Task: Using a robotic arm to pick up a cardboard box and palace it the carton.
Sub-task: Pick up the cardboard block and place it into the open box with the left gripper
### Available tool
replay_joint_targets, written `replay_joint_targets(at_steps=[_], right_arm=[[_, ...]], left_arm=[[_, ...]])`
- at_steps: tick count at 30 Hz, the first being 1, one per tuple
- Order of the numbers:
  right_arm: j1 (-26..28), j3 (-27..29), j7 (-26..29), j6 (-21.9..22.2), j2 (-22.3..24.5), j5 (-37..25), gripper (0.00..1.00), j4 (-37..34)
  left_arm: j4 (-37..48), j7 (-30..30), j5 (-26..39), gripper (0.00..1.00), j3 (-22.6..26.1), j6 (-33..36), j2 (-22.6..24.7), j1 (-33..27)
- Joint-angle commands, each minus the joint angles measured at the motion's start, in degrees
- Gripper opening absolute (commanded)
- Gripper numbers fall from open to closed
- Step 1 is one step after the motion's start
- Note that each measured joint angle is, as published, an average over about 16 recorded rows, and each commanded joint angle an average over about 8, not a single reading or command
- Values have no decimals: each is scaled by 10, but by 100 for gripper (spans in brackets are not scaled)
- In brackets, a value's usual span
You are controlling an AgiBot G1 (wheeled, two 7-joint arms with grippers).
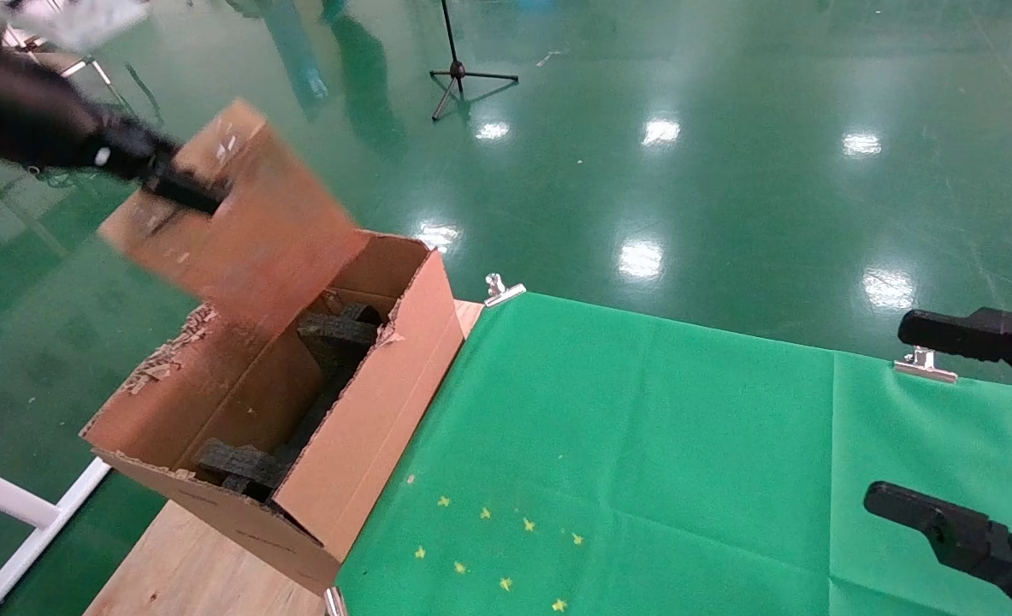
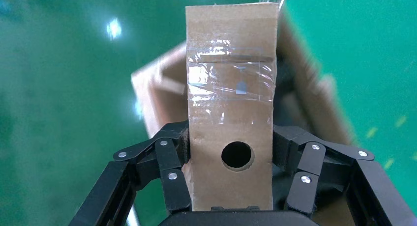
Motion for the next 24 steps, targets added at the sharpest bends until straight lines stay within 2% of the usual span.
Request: replay_joint_targets(at_steps=[1,5,9,17,24], right_arm=[[0,0,0,0,0,0,100,0],[0,0,0,0,0,0,100,0],[0,0,0,0,0,0,100,0],[0,0,0,0,0,0,100,0],[0,0,0,0,0,0,100,0]], left_arm=[[33,41,19,0,8,-1,-2,-2],[116,87,28,0,21,-13,6,22],[198,106,25,0,25,-40,21,48],[322,108,29,0,25,-124,68,81],[402,109,48,0,35,-170,107,96]])
